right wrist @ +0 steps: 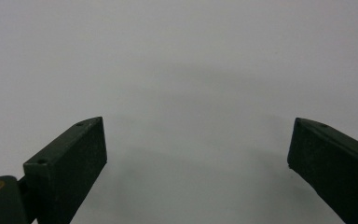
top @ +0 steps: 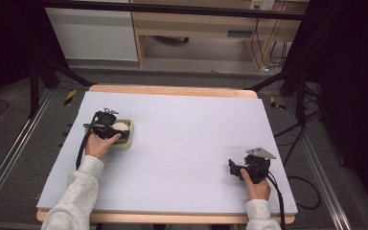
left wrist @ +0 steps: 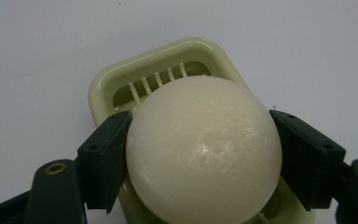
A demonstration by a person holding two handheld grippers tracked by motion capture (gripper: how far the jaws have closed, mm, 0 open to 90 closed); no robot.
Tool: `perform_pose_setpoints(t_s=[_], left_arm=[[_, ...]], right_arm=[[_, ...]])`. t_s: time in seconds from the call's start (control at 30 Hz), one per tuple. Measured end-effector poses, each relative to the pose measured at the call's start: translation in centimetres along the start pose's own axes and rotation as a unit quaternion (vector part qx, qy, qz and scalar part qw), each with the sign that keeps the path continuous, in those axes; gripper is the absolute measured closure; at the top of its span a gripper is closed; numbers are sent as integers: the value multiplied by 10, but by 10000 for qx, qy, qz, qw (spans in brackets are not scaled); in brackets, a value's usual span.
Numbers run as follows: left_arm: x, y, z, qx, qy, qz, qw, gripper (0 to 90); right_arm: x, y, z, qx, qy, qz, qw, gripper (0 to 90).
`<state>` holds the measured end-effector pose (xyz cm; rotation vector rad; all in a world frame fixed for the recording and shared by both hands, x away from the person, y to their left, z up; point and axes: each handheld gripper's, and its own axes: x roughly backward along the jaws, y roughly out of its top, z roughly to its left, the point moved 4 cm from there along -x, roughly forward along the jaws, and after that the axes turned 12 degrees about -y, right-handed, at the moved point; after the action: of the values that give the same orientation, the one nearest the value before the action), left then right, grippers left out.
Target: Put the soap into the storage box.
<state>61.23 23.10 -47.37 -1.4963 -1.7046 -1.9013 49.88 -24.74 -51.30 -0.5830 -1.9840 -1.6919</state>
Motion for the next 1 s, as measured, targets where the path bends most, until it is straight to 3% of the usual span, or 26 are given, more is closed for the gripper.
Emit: perform_pose_setpoints(t_s=[0.3, 0.4, 0.63, 0.9, 1.0], left_arm=[[1, -2, 0, -51, 5, -60, 10000, 236], [10, 2, -1, -1, -24, -319, 9995, 221], [28, 1, -10, -130, -95, -489, 9987, 170], [51, -17, -20, -157, -242, -801, 9964, 134], [58, -31, -23, -142, -322, -956, 9948, 143]], right_arm=[[0, 0, 0, -8, -20, -13, 10000, 49], [0, 0, 0, -7, -8, -7, 10000, 49], [0, 0, 0, 3, -15, -19, 10000, 49], [1, 0, 0, -3, -23, -29, 10000, 49], [1, 0, 0, -6, -28, -38, 10000, 49]])
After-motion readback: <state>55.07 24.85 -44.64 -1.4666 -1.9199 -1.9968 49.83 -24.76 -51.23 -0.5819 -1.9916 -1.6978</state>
